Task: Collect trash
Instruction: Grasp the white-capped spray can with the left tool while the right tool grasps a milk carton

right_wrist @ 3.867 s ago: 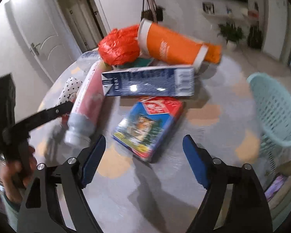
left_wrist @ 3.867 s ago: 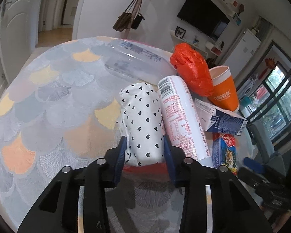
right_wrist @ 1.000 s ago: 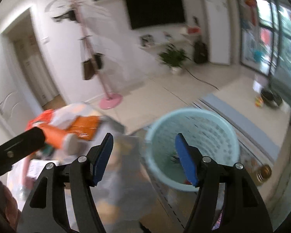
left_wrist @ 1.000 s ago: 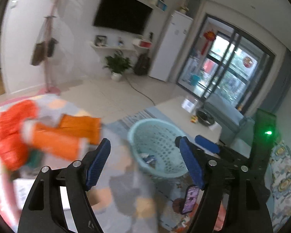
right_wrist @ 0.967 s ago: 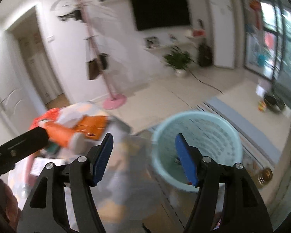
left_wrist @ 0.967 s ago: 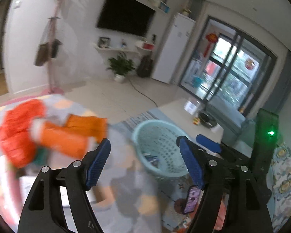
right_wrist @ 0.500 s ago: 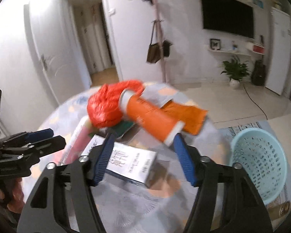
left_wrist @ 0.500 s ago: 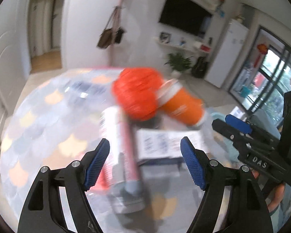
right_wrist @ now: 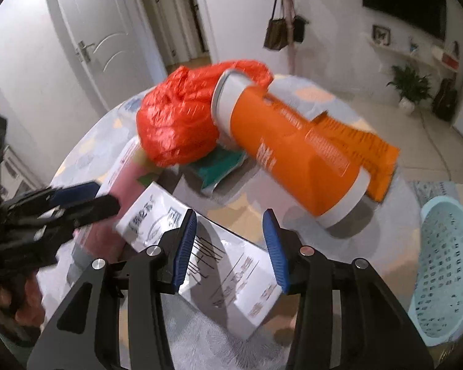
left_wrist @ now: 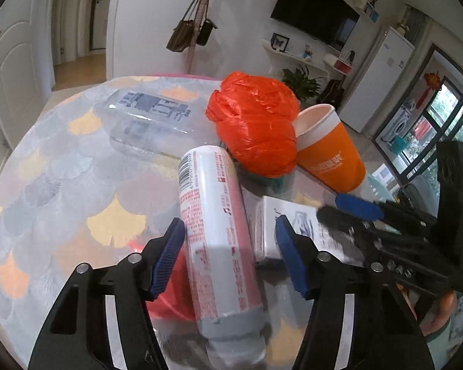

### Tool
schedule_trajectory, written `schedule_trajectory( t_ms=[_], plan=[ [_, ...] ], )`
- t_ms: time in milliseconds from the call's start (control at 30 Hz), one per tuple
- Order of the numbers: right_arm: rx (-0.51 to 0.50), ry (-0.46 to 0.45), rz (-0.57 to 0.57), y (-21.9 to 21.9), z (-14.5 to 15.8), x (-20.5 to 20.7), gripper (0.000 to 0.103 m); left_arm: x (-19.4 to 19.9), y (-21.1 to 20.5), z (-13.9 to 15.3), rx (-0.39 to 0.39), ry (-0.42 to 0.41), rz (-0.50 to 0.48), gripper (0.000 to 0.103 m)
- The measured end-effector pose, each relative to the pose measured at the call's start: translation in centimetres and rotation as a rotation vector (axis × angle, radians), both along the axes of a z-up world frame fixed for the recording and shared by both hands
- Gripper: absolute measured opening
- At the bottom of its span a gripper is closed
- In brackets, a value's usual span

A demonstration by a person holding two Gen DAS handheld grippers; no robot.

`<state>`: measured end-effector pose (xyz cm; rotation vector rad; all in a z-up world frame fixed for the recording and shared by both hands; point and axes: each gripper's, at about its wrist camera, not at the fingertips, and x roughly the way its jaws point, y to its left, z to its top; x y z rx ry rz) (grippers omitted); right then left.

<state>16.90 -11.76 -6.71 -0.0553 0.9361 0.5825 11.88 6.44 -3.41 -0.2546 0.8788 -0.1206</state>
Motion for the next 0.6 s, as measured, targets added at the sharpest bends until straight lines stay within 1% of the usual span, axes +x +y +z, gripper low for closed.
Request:
schedule_trajectory(
  t_ms=[100, 167, 233, 333, 467, 567, 600],
  plan=[
    [-0.003, 0.017, 0.039, -0.3, -0.2, -1.0, 0.042, 0.5, 0.4, -0.2, -0.011, 0.013, 0.006, 0.056],
    [-0.007, 0.031, 0.055, -0.5, -0.2, -1.9, 0.05, 0.9, 0.5, -0.4, -0.02, 0.025, 0.004, 0.056],
    [0.002, 0.04, 0.083, -0.6, -0.1, -3.4, 0.063, 1.1, 0.7, -0.6, -0.028, 0.042, 0.0, 0.056],
    [-0.009, 0.005, 0.115, -0.3, 0.2, -5.9, 0.072, 1.3, 0.9, -1.1, -0.048, 0.057, -0.001, 0.056],
    [-0.061, -0.015, 0.105, 1.1, -0.5, -7.5, 0.072, 2.1, 0.7, -1.7, -0.055, 0.08, -0.008, 0.056],
    [-0.106, -0.048, 0.072, 2.1, -1.1, -7.9, 0.071, 2.3, 0.3, -2.1, -0.042, 0.091, -0.009, 0.056],
    [-0.12, -0.057, 0.053, 2.2, -1.3, -8.0, 0.065, 2.3, 0.2, -2.1, -0.03, 0.09, -0.008, 0.056]
  ],
)
